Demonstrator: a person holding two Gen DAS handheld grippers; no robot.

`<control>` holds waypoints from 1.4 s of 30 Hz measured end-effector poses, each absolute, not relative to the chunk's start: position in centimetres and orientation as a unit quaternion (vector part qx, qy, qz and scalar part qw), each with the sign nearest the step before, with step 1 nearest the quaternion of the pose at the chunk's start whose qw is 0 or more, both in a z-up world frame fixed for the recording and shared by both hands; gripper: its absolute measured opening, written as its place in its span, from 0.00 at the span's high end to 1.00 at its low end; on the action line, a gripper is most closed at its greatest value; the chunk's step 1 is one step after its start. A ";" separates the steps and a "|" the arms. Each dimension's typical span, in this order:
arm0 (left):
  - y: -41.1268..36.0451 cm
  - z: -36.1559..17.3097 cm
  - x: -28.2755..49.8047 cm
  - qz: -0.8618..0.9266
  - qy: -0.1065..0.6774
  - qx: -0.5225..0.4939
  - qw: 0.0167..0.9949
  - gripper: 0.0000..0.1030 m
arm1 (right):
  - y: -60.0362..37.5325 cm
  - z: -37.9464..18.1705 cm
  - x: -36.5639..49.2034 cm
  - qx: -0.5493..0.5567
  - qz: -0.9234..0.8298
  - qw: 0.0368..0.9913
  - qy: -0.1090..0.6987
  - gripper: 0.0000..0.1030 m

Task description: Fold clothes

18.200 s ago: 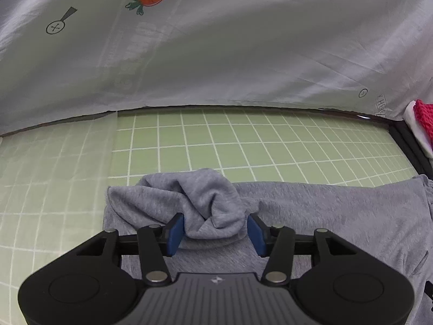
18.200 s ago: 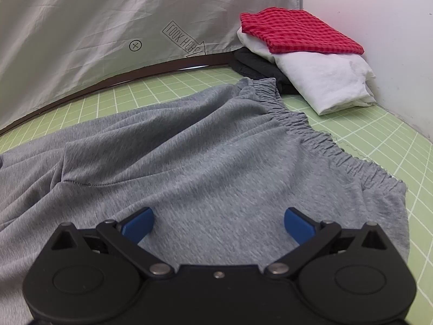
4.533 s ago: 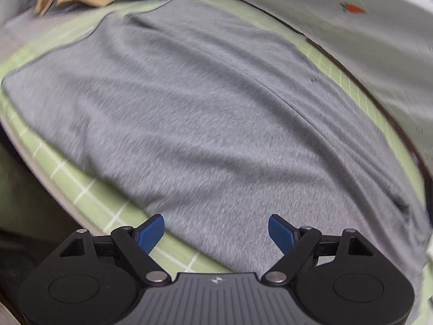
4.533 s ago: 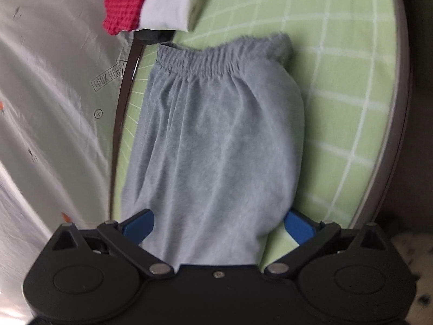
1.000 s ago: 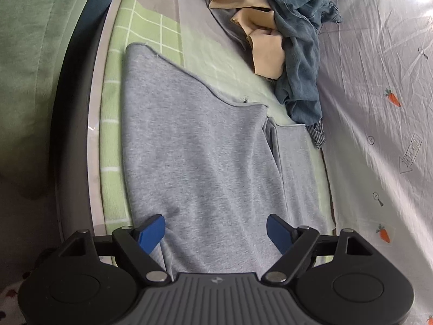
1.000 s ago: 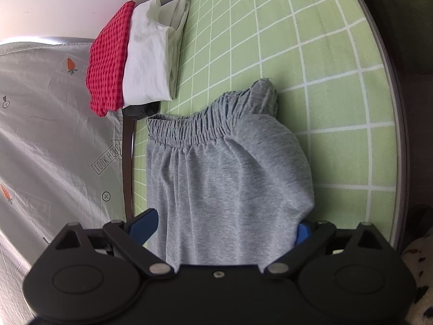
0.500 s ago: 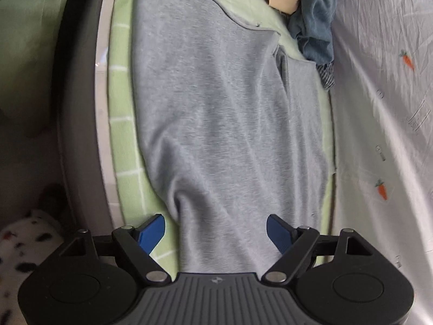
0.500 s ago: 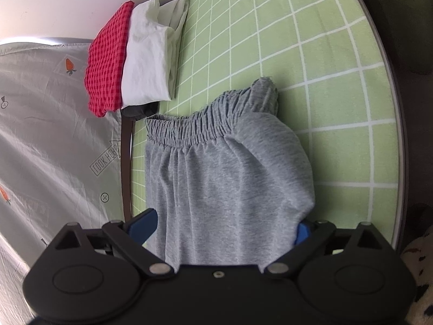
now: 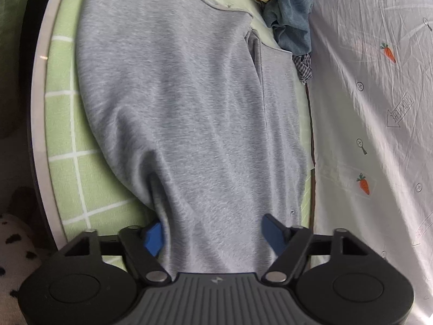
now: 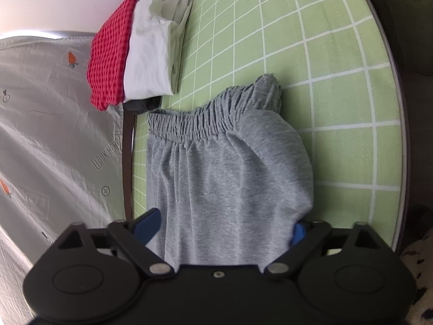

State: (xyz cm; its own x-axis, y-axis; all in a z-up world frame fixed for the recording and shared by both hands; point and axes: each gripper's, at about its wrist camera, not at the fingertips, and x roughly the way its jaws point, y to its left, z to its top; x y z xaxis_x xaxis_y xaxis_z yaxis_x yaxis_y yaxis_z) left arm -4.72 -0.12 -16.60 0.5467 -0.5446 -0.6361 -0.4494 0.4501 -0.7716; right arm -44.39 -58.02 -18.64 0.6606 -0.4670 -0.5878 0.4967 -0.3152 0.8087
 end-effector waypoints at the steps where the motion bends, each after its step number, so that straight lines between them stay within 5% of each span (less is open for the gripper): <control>1: -0.2 -16.6 -4.6 -0.029 0.475 -0.515 0.713 0.51 | -58.1 -18.8 -44.3 0.700 -0.410 0.584 0.020 0.35; 4: 0.0 -16.7 -4.3 -0.017 0.475 -0.492 0.729 0.97 | -57.9 -18.7 -44.1 0.693 -0.406 0.595 0.038 0.90; 5: 0.1 -16.6 -4.4 -0.017 0.470 -0.493 0.732 0.97 | -57.8 -18.4 -44.2 0.690 -0.407 0.598 0.035 0.98; 17: 1.1 -4.2 -5.5 -0.079 0.382 -0.435 0.812 0.98 | -57.4 -9.1 -46.5 0.606 -0.389 0.693 -0.027 0.98; 35: -3.6 -3.6 -1.0 -0.048 0.411 -0.339 0.845 0.98 | -60.3 -8.5 -42.9 0.596 -0.414 0.688 -0.027 0.98; 42: -10.3 -1.9 6.7 -0.066 0.376 -0.255 0.888 0.97 | -66.4 -7.0 -33.8 0.568 -0.392 0.724 -0.013 0.98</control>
